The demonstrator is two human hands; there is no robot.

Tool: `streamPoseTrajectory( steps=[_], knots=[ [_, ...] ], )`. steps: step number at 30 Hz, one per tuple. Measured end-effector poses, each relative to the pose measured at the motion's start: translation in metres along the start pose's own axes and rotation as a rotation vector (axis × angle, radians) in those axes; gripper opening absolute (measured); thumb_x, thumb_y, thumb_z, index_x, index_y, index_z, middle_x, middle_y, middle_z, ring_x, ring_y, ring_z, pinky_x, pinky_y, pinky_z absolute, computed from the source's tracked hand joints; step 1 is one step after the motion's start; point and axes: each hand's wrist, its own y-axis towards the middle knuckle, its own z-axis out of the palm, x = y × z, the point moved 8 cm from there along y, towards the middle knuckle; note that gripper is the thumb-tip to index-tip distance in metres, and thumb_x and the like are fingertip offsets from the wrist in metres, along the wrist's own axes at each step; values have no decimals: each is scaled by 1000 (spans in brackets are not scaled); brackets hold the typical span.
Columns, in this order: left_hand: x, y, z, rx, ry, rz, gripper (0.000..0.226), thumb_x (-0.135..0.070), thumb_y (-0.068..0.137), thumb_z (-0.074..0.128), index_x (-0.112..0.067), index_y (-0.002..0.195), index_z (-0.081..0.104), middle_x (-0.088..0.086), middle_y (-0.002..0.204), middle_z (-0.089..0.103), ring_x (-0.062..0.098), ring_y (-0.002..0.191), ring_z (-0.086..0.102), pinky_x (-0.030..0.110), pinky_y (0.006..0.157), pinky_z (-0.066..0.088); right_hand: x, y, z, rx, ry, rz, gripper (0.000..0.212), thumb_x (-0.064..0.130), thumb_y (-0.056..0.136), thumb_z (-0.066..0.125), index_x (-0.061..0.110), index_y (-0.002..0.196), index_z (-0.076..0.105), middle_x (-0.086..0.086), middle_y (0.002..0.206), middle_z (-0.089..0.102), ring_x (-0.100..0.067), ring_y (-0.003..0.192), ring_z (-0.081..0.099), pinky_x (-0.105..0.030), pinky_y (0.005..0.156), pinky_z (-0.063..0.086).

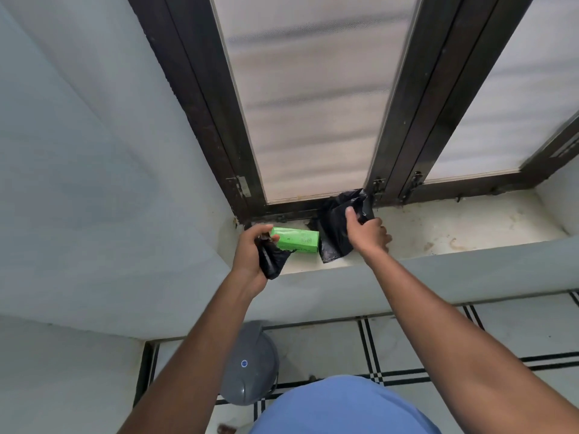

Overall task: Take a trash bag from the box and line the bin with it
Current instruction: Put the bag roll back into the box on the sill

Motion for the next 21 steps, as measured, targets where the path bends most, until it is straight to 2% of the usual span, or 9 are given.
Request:
streamPoseTrajectory(
  steps=[3,6,8,10,13,14,16,18,21],
  knots=[
    [-2,-2,7,22,-54,14,18,-17,96,57,-10,81,62,6,68,62,18,52,69,34,65,65,1,-7,5,-23,-282,-150,125,78,97,59,4,174,-5,-31,181,-7,-51,168,1,-66,134,5],
    [1,7,10,31,-21,3,11,-20,98,60,-10,93,62,10,88,64,24,78,69,44,92,59,-10,-10,2,-53,-177,-134,133,71,95,69,7,172,-18,-32,179,-19,-54,167,-4,-64,135,3],
    [3,13,11,27,60,11,15,-22,102,66,-9,108,67,15,107,71,32,105,73,47,99,58,-2,-27,-8,-156,-169,-244,120,66,100,65,6,174,-9,-31,180,-10,-51,168,0,-64,135,7],
    [5,19,13,46,103,20,34,-28,102,72,-6,129,67,22,130,72,38,130,68,49,104,60,16,-50,-9,-199,-102,-476,94,67,104,57,11,171,24,-22,177,25,-42,162,25,-62,132,26],
    [4,18,23,125,135,67,43,-27,105,70,-7,142,61,23,137,71,37,126,72,51,100,63,34,-91,23,281,159,-554,92,86,93,62,23,160,49,-1,146,67,-18,135,61,-52,114,54],
    [2,16,26,149,149,81,35,-25,107,68,-11,139,63,20,132,75,33,121,76,52,100,63,34,-105,35,470,277,-452,98,86,85,71,26,159,48,0,142,71,-17,131,68,-52,112,57],
    [0,13,29,166,193,109,26,-24,106,69,-17,131,68,13,127,79,30,119,76,52,99,61,36,-118,46,662,459,-350,86,61,84,91,22,151,55,-10,132,78,-24,118,78,-53,106,63],
    [-6,11,26,131,269,146,28,-29,101,75,-20,128,72,6,126,80,27,124,72,45,103,53,38,-115,41,652,570,-335,61,29,90,94,18,141,63,-21,121,78,-26,102,81,-49,98,67],
    [-12,9,15,97,342,175,30,-27,96,82,-18,124,75,5,123,80,27,125,71,36,97,49,42,-110,35,663,643,-302,55,19,90,94,14,137,66,-17,109,68,-24,91,77,-45,91,69]
  ],
)
